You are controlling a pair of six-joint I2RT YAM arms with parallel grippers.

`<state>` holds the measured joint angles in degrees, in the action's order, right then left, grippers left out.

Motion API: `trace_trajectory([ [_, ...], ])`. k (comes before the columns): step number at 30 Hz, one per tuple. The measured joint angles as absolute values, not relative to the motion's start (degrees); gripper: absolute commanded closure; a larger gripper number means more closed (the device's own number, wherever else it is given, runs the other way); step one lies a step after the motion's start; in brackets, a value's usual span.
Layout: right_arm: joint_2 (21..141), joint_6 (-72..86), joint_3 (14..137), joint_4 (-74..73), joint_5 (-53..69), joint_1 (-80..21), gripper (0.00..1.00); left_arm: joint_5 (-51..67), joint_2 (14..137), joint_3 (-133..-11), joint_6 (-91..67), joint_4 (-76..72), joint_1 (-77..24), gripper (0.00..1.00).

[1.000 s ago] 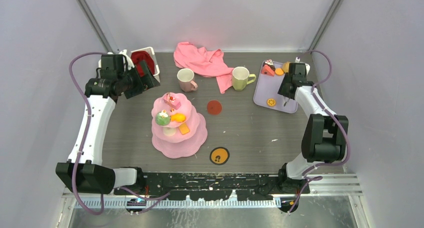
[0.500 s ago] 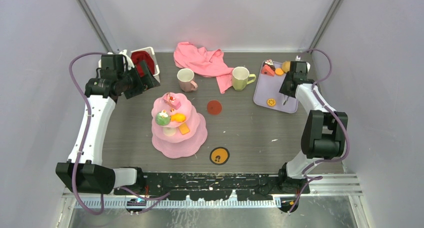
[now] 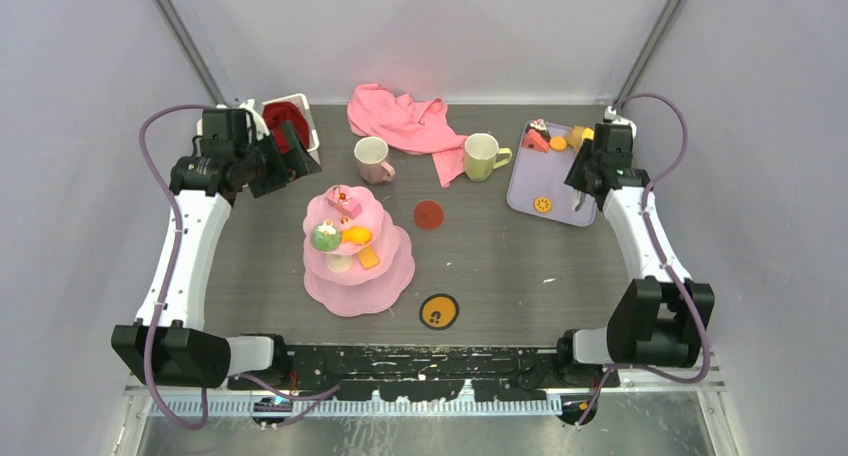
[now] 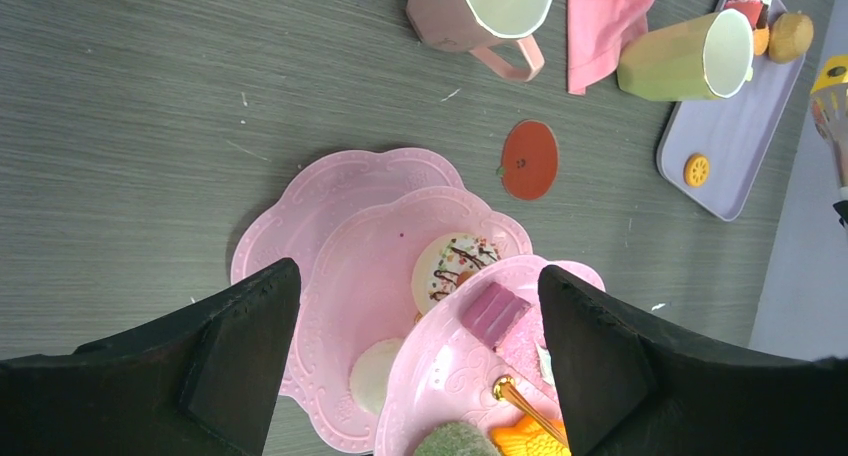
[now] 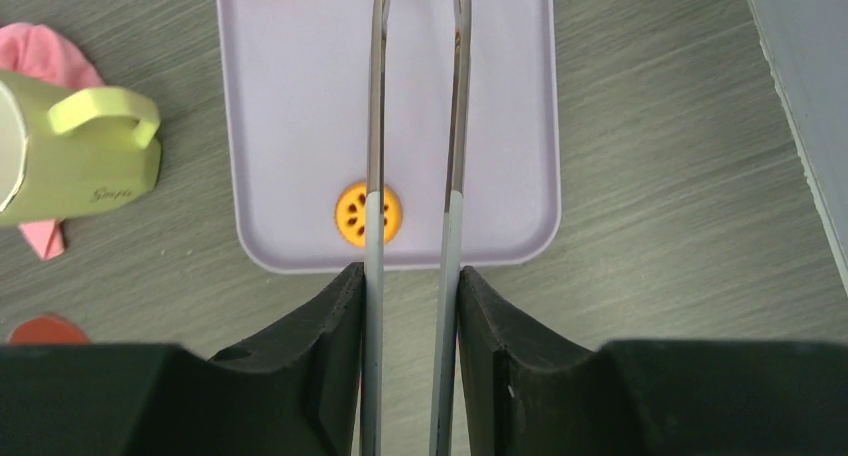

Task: Serve the afternoon tea

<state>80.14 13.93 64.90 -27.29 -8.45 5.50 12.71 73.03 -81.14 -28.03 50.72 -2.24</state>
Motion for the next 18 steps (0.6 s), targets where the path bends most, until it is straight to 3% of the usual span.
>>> trace_trajectory([
  [18,55.1,14.9,61.1,-42.4,4.5,4.5,0.88,14.2,73.0,-81.0,-28.1,50.4,-2.2,0.12],
])
